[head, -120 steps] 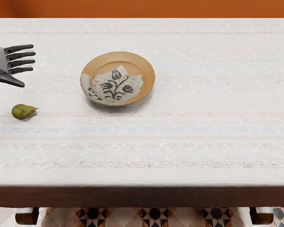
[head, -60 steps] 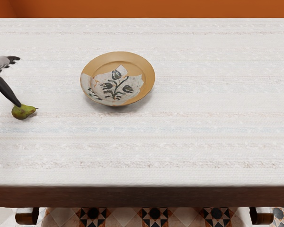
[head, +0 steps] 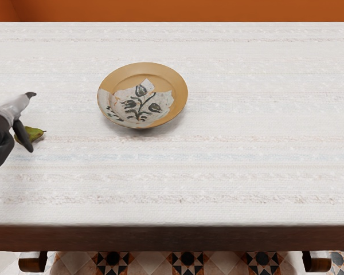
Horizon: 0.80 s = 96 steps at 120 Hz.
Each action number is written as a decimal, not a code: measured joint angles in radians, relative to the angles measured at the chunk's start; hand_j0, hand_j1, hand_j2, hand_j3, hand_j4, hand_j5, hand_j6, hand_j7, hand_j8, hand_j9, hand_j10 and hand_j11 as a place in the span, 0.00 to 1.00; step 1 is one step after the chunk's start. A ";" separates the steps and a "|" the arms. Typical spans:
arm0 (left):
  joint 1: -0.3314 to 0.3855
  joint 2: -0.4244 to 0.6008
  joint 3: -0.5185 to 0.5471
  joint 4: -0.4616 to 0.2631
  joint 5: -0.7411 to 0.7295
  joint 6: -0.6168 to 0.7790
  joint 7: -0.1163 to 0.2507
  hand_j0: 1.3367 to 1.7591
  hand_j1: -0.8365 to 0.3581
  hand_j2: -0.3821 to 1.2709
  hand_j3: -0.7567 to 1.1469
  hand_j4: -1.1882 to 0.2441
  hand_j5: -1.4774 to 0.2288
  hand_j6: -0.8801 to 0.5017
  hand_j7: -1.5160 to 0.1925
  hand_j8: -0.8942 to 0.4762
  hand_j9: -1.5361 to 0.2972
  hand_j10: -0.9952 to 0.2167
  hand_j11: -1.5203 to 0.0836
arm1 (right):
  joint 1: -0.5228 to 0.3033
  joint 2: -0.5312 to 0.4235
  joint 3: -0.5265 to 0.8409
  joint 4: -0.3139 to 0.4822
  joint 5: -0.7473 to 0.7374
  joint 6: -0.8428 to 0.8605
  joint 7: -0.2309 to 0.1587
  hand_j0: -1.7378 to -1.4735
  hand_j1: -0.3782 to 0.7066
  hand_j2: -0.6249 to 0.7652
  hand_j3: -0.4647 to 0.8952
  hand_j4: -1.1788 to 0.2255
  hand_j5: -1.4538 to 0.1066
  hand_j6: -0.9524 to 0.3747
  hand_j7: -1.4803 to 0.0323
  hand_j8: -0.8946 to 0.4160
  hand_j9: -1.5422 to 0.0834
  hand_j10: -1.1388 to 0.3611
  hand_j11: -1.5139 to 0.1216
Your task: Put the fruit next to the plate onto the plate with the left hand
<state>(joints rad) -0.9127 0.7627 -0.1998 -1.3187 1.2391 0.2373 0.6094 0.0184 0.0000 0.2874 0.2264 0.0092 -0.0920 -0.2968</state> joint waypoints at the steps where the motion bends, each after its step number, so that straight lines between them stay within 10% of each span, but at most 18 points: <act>1: 0.000 0.000 0.002 0.001 0.001 0.001 0.000 0.76 0.93 0.24 0.40 0.78 0.81 0.58 0.84 0.60 0.79 0.76 0.89 | 0.000 0.000 0.000 0.000 0.000 0.000 0.000 0.30 0.03 0.45 0.34 0.84 0.93 0.72 0.98 0.68 0.95 0.76 0.93; 96: 0.009 0.002 0.059 0.007 0.006 0.012 0.001 0.76 0.49 0.30 0.40 0.47 0.47 0.26 0.50 0.30 0.47 0.40 0.53 | 0.000 0.000 0.000 0.000 -0.001 0.000 0.000 0.30 0.03 0.45 0.34 0.84 0.93 0.72 0.98 0.68 0.95 0.76 0.93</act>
<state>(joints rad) -0.9034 0.7652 -0.1407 -1.3115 1.2451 0.2488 0.6109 0.0184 0.0000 0.2879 0.2266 0.0082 -0.0918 -0.2969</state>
